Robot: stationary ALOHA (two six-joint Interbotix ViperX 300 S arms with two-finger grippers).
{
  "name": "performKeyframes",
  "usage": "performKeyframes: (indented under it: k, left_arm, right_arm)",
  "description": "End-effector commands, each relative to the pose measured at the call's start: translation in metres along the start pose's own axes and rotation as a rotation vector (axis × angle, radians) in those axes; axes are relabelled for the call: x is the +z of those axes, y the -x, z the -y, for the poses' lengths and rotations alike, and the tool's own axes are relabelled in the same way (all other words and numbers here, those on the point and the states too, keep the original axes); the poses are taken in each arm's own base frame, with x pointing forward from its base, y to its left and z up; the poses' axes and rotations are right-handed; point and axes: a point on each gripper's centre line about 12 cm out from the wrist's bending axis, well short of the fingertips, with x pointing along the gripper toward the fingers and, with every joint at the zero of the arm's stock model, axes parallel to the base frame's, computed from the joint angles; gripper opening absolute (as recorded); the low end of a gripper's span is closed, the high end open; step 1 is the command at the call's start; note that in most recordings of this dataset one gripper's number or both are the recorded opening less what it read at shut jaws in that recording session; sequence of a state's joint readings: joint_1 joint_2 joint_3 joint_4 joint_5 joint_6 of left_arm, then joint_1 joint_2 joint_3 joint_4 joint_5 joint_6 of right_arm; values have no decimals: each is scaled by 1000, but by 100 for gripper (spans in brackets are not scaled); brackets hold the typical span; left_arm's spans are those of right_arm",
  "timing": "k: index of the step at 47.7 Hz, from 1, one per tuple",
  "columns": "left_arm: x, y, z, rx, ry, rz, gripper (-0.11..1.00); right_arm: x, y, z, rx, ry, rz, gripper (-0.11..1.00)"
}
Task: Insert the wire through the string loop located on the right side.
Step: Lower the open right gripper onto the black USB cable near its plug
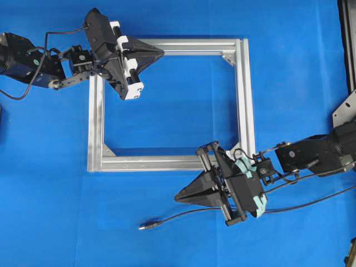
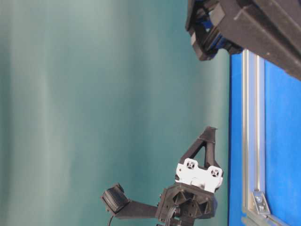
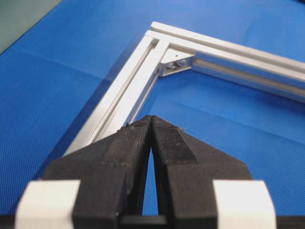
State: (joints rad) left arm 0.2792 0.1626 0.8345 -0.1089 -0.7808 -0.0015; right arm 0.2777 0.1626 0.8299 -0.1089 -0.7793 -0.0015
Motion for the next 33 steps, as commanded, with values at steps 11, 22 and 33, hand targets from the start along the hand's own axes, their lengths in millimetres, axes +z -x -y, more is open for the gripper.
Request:
performKeyframes:
  k: [11, 22, 33]
  left_arm:
    - [19, 1, 3, -19, -20, 32, 0]
    - [18, 2, 3, -19, -15, 30, 0]
    - [18, 2, 3, -20, -13, 30, 0]
  right_arm:
    - [28, 4, -18, 44, 3, 16, -5]
    - [32, 4, -23, 53, -52, -12, -5]
    - [33, 5, -26, 57, -61, -18, 10]
